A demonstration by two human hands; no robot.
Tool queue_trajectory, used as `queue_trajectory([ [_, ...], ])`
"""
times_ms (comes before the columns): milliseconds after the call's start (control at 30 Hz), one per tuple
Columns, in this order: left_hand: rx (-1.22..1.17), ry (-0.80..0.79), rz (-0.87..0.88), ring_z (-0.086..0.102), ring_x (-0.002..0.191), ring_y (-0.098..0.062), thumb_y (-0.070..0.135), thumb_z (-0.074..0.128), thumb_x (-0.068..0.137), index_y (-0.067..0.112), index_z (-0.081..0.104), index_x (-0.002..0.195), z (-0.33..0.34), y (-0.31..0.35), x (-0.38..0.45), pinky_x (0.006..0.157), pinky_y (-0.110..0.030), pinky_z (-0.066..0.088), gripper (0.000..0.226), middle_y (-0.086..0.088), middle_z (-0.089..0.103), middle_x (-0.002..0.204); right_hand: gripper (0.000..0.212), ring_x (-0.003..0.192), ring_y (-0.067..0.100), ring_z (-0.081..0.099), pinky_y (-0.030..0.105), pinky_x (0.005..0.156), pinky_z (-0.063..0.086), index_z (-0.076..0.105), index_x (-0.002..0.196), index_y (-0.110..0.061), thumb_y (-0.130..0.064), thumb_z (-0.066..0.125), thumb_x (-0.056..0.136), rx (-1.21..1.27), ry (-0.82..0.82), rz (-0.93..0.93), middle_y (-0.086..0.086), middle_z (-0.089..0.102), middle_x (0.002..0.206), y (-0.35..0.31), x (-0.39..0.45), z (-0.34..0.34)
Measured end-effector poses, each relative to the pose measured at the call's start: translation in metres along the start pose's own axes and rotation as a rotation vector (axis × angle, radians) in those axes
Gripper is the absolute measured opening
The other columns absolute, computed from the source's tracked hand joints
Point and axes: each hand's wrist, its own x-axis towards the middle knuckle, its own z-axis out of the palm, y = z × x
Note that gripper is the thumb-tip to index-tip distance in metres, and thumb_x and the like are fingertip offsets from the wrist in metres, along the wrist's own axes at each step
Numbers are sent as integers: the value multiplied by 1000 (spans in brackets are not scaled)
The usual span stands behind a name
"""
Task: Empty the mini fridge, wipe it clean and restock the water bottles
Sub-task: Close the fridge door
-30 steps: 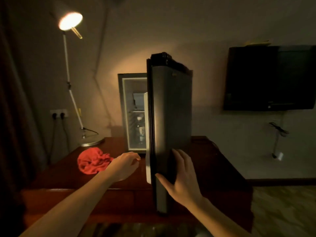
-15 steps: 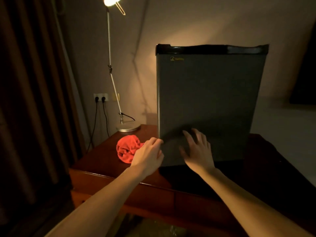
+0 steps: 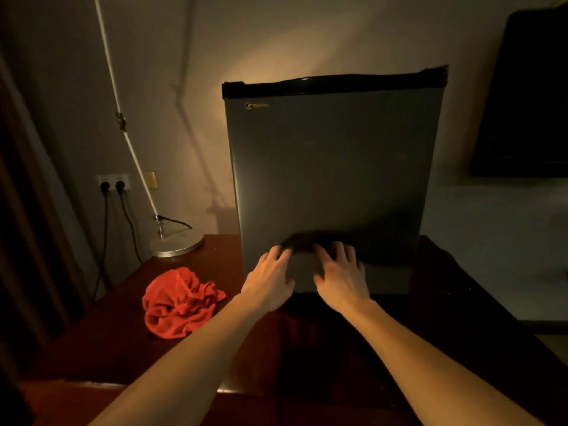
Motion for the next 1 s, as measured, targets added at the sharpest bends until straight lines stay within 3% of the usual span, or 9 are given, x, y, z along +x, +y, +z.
queue_trajectory([
  [200,37,5,45,31,139,-26,28,56,92,21,25,152,-4,2,0,102,-44,47,67,-2,29,151,66,140,29,24,52,110,33,17,149,-36,-48,49,93,27,-53,6,4,27,149,-1,-3,-8],
  [467,98,94,40,34,142,-19,42,52,94,27,31,151,-31,7,-24,111,-37,35,63,5,31,158,62,140,25,30,49,110,34,17,151,-31,-49,42,97,62,-80,10,4,31,153,-12,-10,-52],
  [800,57,274,152,57,116,-19,47,49,97,25,50,136,-67,3,5,89,-35,48,44,4,55,134,53,135,20,38,45,107,40,31,146,-29,-46,43,98,6,135,-103,0,41,147,-32,23,-69],
  [1000,11,367,246,60,108,-18,42,54,94,26,54,128,-96,-12,49,79,-30,47,38,3,59,122,49,126,21,47,42,102,44,41,141,-26,-42,46,96,-52,274,-113,1,49,137,-45,57,-78],
])
